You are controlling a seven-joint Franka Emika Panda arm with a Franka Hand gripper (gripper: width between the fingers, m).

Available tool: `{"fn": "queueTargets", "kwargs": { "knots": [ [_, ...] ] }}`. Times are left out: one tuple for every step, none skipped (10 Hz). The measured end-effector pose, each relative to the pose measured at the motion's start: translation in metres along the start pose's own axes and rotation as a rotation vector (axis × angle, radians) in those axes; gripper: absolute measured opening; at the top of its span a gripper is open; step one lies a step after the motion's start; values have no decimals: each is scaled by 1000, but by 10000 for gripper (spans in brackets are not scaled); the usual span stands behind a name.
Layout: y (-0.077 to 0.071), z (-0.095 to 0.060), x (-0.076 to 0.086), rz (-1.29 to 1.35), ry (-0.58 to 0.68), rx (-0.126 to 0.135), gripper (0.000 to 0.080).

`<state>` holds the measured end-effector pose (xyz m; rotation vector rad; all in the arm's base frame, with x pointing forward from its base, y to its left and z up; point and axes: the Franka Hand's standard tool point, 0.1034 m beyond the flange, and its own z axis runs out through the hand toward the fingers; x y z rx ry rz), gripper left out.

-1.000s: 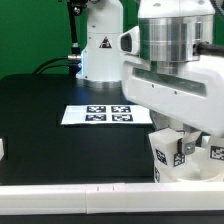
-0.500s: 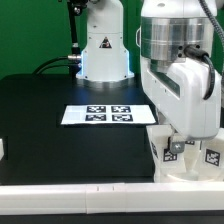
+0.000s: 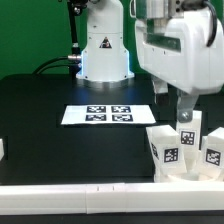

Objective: Assemble stool

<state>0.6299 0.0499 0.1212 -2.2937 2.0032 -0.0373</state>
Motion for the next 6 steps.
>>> {"fn": "queueTargets", "kwargs": {
  "knots": [
    [0,1,0,-1,1,0,649],
    [1,3,-1,-2,2,-3,649],
    [1,3,-1,-2,2,-3,649],
    [1,3,-1,-2,2,-3,649],
    [1,4,-1,-2,2,-4,649],
    [1,4,-1,-3,2,-4,649]
  ]
}}
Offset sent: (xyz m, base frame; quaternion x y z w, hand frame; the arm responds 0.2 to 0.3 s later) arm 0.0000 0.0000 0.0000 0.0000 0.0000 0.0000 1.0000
